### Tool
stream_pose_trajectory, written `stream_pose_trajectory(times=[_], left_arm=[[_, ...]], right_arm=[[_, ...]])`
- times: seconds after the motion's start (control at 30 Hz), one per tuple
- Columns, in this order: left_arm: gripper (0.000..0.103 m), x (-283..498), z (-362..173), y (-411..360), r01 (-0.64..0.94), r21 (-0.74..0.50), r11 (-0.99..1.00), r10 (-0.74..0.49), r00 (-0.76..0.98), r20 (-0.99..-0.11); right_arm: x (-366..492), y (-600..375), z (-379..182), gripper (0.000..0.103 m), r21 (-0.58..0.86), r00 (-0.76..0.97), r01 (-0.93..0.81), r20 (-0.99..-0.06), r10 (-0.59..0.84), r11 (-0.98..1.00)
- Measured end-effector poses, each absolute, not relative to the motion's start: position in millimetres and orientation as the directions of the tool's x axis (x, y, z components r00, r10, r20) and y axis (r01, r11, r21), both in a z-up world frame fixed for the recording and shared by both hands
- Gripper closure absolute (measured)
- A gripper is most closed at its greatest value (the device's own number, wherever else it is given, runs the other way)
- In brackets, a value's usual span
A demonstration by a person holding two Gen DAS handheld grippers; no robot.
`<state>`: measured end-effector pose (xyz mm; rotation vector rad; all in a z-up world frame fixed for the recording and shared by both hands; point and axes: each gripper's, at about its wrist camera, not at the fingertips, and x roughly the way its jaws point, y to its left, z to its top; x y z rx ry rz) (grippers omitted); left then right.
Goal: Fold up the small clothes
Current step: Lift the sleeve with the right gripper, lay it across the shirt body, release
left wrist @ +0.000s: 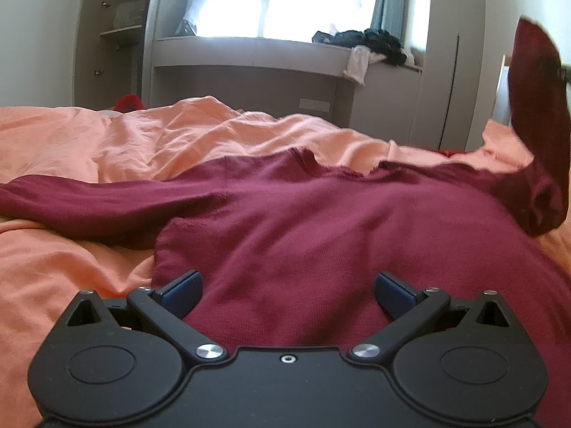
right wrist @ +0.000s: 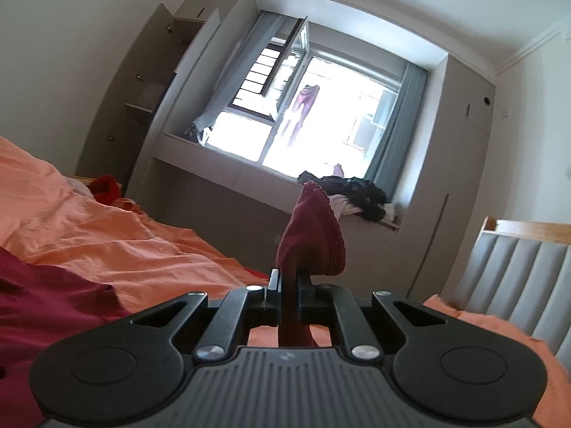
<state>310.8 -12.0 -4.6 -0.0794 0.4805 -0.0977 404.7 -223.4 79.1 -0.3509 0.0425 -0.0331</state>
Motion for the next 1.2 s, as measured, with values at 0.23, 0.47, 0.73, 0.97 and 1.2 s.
stream_pose_trajectory(times=[0.23,0.47,0.73,0.97,1.2], left_arm=[[0.0,297,6,13,0.008,-0.27,0.963,-0.113,0.92,-0.376],[0.0,298,14,18,-0.022,-0.269,0.963,-0.091,0.911,-0.402],[0.0,295,17,28,-0.067,-0.26,0.963,-0.05,0.907,-0.418],[0.0,295,17,29,-0.065,-0.24,0.968,-0.047,0.901,-0.432],[0.0,294,18,29,-0.064,-0.234,0.97,-0.045,0.901,-0.432]], right_arm=[[388,-170,25,0.095,-0.41,0.995,-0.092,-0.078,0.065,0.908],[358,-103,-34,0.094,-0.622,0.977,-0.212,-0.161,0.142,0.754],[349,-82,-60,0.072,-0.625,0.949,-0.308,-0.255,0.186,0.717],[339,-107,-39,0.03,-0.479,0.924,-0.366,-0.293,0.248,0.798],[338,-147,-18,0.002,-0.258,0.869,-0.455,-0.336,0.362,0.853]])
